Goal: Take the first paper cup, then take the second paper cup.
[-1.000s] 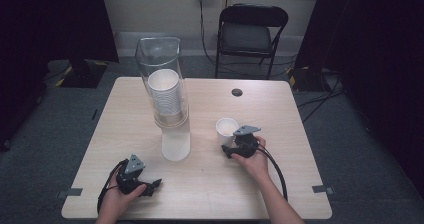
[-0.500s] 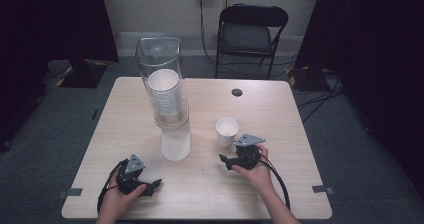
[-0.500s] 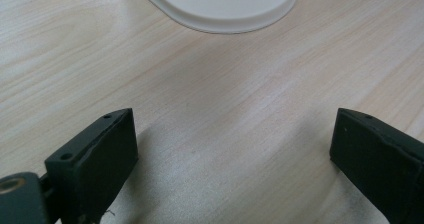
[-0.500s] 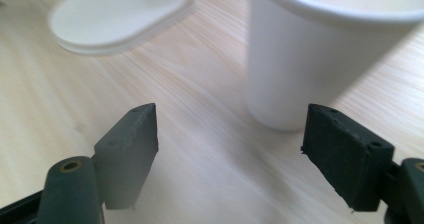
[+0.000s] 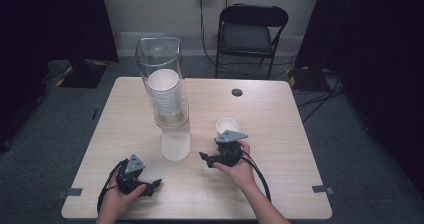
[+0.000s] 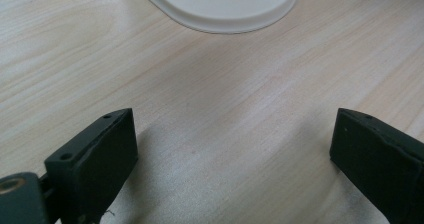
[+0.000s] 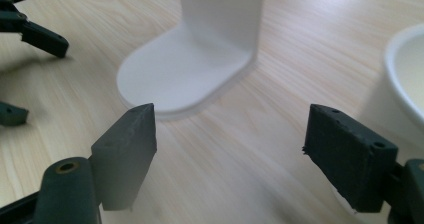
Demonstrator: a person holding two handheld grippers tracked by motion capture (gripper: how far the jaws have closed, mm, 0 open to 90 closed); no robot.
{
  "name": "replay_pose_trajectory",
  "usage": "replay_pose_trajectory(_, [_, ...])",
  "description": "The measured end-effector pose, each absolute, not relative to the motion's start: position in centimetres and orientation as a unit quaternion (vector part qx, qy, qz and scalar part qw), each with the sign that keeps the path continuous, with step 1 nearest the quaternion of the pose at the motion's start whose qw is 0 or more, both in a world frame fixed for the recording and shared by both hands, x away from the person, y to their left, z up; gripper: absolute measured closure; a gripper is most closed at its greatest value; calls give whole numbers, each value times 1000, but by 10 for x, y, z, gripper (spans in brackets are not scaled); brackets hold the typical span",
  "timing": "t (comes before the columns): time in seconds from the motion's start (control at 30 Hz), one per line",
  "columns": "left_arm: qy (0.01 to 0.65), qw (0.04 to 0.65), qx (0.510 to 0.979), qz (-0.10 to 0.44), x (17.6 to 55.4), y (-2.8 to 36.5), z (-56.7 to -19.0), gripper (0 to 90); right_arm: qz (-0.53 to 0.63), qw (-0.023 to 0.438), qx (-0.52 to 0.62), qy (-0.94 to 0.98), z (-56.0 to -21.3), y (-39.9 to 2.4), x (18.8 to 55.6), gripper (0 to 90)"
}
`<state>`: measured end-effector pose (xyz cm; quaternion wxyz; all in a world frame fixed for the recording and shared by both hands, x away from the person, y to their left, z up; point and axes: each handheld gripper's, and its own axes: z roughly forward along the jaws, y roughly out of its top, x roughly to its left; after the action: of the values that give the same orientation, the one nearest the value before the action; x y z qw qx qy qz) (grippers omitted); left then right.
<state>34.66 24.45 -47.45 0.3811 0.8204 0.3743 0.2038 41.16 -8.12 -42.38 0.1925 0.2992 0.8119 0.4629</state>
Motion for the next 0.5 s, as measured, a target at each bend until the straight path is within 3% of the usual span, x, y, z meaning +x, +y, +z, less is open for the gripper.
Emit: replay_pose_trajectory(0.5, [374,381,820,203,347,245,-475,45,506,200,267,795,-391,-16,424,220])
